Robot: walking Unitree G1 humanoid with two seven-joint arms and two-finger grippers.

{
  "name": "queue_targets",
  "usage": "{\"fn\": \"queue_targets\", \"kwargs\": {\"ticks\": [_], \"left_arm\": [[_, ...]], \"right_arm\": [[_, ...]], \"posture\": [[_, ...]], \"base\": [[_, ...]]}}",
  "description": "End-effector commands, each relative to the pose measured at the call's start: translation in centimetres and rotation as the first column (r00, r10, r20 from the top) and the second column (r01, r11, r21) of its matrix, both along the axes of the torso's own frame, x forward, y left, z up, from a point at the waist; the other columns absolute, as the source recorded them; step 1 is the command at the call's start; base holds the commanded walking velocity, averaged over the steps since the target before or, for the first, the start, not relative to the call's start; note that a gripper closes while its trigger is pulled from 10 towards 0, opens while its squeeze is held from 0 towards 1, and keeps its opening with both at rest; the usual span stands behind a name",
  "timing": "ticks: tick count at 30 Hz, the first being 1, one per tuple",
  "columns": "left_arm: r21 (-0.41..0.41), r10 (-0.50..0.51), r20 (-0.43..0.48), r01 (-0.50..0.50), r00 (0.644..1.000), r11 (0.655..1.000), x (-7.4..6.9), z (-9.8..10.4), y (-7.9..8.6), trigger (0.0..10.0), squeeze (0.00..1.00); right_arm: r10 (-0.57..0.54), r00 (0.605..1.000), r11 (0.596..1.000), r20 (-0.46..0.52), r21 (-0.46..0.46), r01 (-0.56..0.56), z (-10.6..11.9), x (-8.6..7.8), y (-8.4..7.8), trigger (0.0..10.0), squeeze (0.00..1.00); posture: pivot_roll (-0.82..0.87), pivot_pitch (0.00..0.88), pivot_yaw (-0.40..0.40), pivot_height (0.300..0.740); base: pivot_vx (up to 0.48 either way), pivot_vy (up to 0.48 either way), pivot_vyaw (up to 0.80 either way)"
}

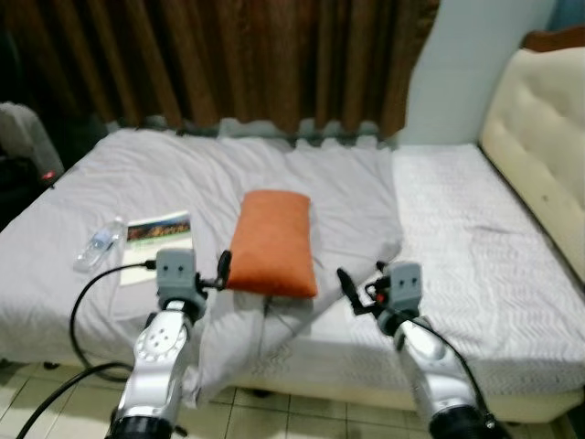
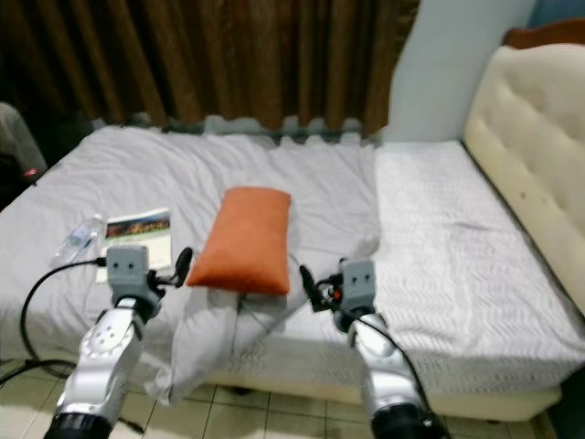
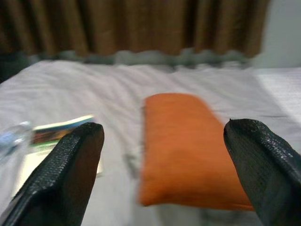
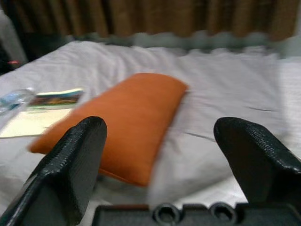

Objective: Clean up the room

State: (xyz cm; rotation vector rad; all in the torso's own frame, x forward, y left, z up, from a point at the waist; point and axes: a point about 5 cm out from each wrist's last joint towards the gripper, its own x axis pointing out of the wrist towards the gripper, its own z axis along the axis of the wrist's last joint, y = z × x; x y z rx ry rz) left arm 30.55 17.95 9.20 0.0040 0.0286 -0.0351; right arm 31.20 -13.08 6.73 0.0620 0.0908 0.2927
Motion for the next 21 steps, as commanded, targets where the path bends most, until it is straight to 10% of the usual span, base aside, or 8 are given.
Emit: {"fn": "queue_targets", "kwargs": {"ticks": [1,21], "left_arm": [[-0.003,0.004,0.008,-0.004,1.000,1.000,0.26,0.28,0.11,10.0,0.00],[-0.010,-0.024,-0.002,0.024,1.000,1.000,0.58,0.26,-0.25,10.0,0.00]], "right_arm": [[0.008,1.000,1.000,0.005,0.002,-0.008,0.20,0.15,0.12,10.0,0.00],[0.007,1.000,1.000,-0.002,-0.003,-0.007,0.06,0.22,0.17,10.0,0.00]], "posture": [[0.04,0.000,0.026,0.740],[0.03,0.000,0.030,0.740]], "base": [[0.480,0.000,0.00],[0.480,0.000,0.00]]}}
